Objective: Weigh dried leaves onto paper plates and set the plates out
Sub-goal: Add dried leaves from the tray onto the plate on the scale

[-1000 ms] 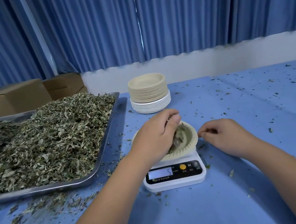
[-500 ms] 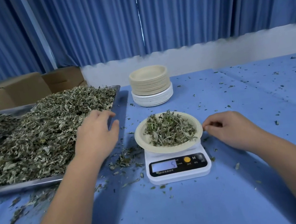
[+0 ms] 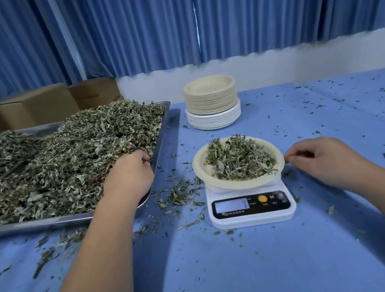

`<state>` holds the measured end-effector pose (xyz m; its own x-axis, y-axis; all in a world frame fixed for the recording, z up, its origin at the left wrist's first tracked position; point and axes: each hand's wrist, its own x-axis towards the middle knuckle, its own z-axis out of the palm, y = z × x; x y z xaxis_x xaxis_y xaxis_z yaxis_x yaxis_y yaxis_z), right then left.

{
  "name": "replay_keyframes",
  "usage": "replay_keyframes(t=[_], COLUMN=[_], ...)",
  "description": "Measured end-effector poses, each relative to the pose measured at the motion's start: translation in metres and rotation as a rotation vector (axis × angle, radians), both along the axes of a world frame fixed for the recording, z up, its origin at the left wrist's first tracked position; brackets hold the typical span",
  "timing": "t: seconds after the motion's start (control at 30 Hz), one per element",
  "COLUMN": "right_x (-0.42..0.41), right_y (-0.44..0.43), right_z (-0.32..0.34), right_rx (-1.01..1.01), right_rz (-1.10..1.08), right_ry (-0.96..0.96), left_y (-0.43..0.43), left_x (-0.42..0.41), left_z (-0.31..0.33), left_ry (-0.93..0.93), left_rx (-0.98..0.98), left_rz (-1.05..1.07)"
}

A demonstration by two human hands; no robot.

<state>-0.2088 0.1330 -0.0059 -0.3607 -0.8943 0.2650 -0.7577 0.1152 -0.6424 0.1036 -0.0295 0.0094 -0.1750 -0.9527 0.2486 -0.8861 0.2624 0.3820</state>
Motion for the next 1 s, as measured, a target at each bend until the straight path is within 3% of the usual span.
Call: replay_keyframes(t=[0.1, 0.23, 0.37, 0.67, 0.83, 1.0], right_x=[-0.001, 0.0, 0.005, 0.018, 0.017, 0.014], right_y=[-0.001, -0.002, -0.001, -0.002, -0.001, 0.001], right_z=[0.0, 0.002, 0.006, 0.008, 0.009, 0.01], right_rx=[-0.001, -0.028, -0.016, 0.082, 0.087, 0.055], right_rz=[-0.024, -0.067, -0.08, 0.02, 0.01, -0.006], right_ry=[-0.012, -0.224, -0.436, -0.645, -0.678, -0.649], left_y=[0.004, 0.023, 0.045, 0.047, 0.054, 0.056], left_x=[-0.003, -0.025, -0.054, -0.06, -0.062, -0.054], left_z=[0.001, 0.004, -0.001, -0.011, -0.009, 0.0], left_ry=[0.016, 0.269, 0.42, 0.497, 0.551, 0.554], left_rx=[-0.072, -0.266, -0.128, 0.271, 0.224, 0.034], left_rz=[-0.017, -0.207, -0.354, -0.234, -0.225, -0.203])
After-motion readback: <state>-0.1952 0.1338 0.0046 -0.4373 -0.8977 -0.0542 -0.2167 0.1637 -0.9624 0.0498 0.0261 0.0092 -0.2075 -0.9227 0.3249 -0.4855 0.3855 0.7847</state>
